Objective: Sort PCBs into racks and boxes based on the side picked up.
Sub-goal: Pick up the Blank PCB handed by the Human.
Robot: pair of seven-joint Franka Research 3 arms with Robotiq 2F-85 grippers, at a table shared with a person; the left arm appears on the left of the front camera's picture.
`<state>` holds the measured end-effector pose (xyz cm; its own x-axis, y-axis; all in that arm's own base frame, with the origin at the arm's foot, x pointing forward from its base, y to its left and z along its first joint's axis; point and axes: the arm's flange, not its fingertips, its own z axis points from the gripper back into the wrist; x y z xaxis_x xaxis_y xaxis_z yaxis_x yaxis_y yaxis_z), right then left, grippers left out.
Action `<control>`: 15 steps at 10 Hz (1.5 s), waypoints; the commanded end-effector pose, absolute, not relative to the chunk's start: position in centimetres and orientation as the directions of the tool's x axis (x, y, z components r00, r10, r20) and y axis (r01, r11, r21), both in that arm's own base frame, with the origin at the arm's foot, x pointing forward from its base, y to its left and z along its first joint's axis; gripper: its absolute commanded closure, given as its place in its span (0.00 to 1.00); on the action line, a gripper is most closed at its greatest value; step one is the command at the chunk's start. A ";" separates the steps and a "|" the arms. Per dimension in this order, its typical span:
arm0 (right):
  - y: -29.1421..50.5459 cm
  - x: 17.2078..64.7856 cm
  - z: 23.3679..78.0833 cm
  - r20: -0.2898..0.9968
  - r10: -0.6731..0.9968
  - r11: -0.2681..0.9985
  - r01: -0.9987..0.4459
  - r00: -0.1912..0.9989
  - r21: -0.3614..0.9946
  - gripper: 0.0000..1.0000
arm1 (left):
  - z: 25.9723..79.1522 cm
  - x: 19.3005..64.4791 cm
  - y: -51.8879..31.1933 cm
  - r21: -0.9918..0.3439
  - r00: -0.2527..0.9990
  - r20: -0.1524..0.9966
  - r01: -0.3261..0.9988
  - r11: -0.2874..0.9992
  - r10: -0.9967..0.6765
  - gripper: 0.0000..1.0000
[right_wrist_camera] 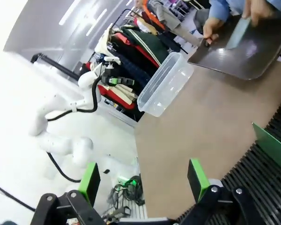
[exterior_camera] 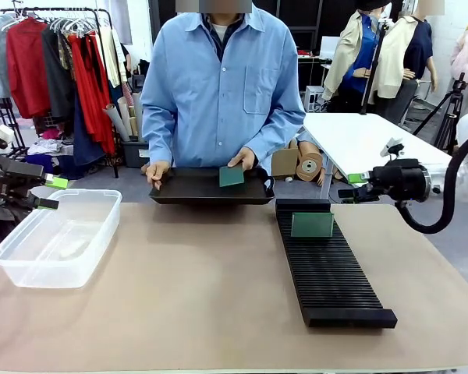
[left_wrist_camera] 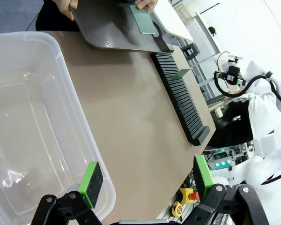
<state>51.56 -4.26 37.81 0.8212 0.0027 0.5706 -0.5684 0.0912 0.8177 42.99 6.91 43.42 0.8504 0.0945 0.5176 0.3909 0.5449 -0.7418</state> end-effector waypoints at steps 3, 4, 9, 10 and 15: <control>-2.6 50.3 39.5 0.432 0.012 0.156 -0.428 0.902 0.890 0.00 | 43.5 42.8 6.9 -0.735 0.848 0.522 0.392 0.553 0.093 0.00; -3.0 50.2 39.4 0.398 0.029 0.124 -0.398 0.917 0.909 0.00 | 43.5 42.8 6.9 -0.735 0.848 0.522 0.392 0.553 0.093 0.00; -3.3 51.4 38.8 0.474 0.002 0.132 -0.470 0.880 0.873 0.00 | 43.5 42.8 6.9 -0.735 0.848 0.522 0.392 0.553 0.093 0.00; -3.3 51.4 38.8 0.474 0.002 0.132 -0.470 0.880 0.873 0.00 | 43.5 42.8 6.9 -0.735 0.848 0.522 0.392 0.553 0.093 0.00; -3.3 51.4 38.8 0.474 0.002 0.132 -0.470 0.880 0.873 0.00 | 43.5 42.8 6.9 -0.735 0.848 0.522 0.392 0.553 0.093 0.00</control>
